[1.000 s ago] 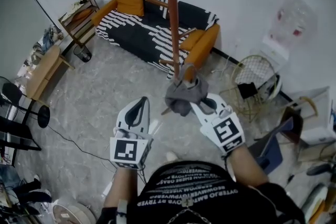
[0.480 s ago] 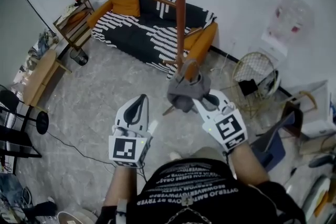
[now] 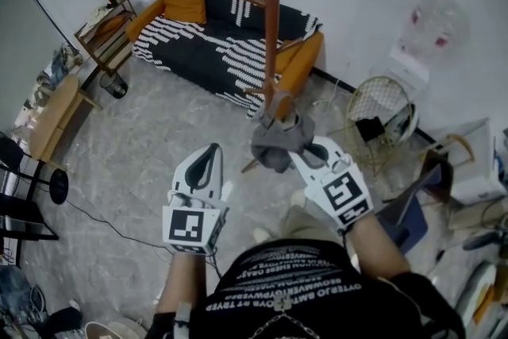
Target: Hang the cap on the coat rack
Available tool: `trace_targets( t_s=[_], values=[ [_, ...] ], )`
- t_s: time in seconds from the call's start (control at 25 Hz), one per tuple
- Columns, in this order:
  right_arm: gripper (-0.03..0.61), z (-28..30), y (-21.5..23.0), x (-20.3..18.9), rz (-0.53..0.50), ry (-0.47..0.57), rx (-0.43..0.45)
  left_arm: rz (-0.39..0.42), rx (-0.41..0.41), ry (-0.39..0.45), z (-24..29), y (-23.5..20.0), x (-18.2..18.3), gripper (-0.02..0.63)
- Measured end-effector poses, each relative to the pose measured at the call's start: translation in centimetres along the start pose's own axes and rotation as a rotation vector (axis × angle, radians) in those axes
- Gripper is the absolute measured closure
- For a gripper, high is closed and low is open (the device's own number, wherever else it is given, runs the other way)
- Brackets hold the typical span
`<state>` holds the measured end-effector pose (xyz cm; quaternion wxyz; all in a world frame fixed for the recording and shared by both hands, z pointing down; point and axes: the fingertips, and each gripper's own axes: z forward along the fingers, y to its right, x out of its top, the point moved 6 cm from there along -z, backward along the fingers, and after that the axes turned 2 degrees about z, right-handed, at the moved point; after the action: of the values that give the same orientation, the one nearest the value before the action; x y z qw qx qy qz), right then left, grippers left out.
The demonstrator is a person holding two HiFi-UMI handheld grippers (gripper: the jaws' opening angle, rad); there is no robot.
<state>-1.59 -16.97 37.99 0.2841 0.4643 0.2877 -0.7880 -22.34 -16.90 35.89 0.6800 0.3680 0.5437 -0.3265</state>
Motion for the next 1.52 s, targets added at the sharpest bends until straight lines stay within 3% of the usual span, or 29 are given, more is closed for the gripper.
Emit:
trace_targets(
  t_s=[0.16, 0.52, 0.84, 1.52],
  values=[
    [0.558, 0.5, 0.2, -0.7, -0.003, -0.02, 0.003, -0.045, 0.019, -0.004, 0.0, -0.1, -0.4, 0.612],
    [0.558, 2.5, 3.6, -2.0, 0.033, -0.035, 0.024, -0.014, 0.022, -0.035, 3.0, -0.4, -0.5, 0.611],
    [0.558, 7.2, 6.4, -4.2, 0.068, -0.055, 0.059, -0.015, 0.075, -0.056, 6.2, -2.5, -0.5, 0.612],
    [0.558, 15.4, 11.4, -10.4, 0.105, -0.225, 0.144, -0.058, 0.118, -0.089, 12.8, -5.1, -1.8, 0.612]
  ],
)
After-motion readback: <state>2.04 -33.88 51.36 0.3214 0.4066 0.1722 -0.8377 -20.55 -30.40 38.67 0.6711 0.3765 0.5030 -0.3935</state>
